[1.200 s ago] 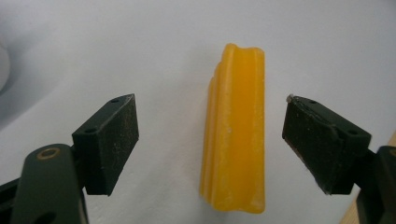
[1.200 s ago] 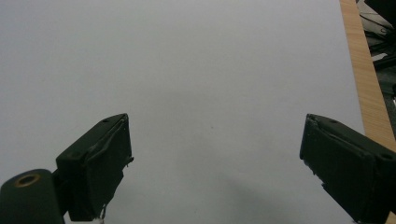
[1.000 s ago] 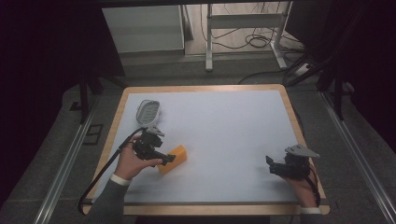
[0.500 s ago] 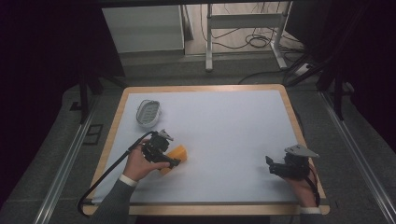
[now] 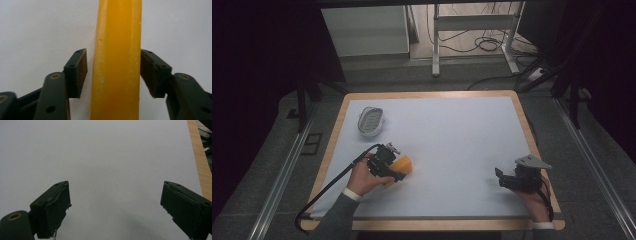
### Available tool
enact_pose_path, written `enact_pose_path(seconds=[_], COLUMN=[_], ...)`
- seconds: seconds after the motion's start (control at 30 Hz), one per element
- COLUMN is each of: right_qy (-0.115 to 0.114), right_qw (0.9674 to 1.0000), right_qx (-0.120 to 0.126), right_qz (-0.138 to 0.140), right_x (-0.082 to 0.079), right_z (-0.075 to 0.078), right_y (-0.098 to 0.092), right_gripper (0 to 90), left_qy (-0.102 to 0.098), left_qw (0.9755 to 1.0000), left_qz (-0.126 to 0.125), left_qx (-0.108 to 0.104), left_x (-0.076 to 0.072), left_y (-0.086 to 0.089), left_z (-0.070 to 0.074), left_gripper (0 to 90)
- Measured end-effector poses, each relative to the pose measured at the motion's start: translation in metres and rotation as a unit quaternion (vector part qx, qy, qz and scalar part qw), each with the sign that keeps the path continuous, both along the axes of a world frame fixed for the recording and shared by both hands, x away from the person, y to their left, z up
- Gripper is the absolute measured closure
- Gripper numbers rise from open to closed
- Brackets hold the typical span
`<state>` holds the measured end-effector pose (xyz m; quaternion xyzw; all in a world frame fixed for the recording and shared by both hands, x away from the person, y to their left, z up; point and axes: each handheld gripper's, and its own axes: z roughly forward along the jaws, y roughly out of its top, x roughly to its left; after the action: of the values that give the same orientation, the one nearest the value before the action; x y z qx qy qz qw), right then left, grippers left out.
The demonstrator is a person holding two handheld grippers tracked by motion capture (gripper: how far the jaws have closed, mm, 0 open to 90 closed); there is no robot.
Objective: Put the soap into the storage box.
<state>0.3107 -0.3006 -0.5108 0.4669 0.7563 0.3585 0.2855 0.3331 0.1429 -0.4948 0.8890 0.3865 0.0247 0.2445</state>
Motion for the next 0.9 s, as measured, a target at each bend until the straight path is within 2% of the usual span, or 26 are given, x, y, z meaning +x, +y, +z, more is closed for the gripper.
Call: enact_pose_path(seconds=[0.1, 0.13, 0.27, 0.43, 0.57, 0.77, 0.9], right_qy=[0.001, 0.002, 0.001, 0.0, -0.001, 0.0, -0.002], right_qw=[1.0, 1.0, 1.0, 1.0, 1.0, 1.0, 1.0], right_qx=[-0.001, -0.001, -0.002, 0.0, -0.001, -0.002, 0.001], right_qz=[0.001, 0.002, 0.001, -0.003, -0.003, -0.003, -0.005], right_x=[0.0002, 0.0002, 0.0006, 0.0, -0.0003, 0.0001, -0.0003], right_z=[-0.0009, -0.0011, -0.0013, 0.0, 0.0005, 0.0, 0.0009], right_y=[0.0009, 0.0016, 0.001, -0.0008, -0.0003, -0.0003, -0.0019], right_gripper=[9.1, 9.1, 9.1, 9.1, 9.1, 9.1, 9.1], left_qy=[0.007, 0.01, 0.002, -0.006, -0.006, -0.002, -0.008], left_qw=[1.0, 0.9999, 0.9999, 0.9998, 0.9998, 0.9999, 0.9999], left_qz=[0.002, 0.0, 0.007, 0.01, 0.011, 0.007, 0.009], left_qx=[0.002, 0.004, 0.012, 0.014, 0.014, 0.007, -0.001], left_x=[0.0008, 0.0005, 0.0, -0.0012, -0.001, 0.0019, 0.0027], left_y=[-0.0001, -0.0007, -0.0007, -0.0012, -0.0008, -0.0007, 0.0015], left_z=[-0.0018, -0.0026, -0.0038, -0.0039, -0.0033, -0.0016, 0.0017], left_gripper=[43.8, 47.2, 57.2, 58.7, 59.6, 60.5, 60.6])
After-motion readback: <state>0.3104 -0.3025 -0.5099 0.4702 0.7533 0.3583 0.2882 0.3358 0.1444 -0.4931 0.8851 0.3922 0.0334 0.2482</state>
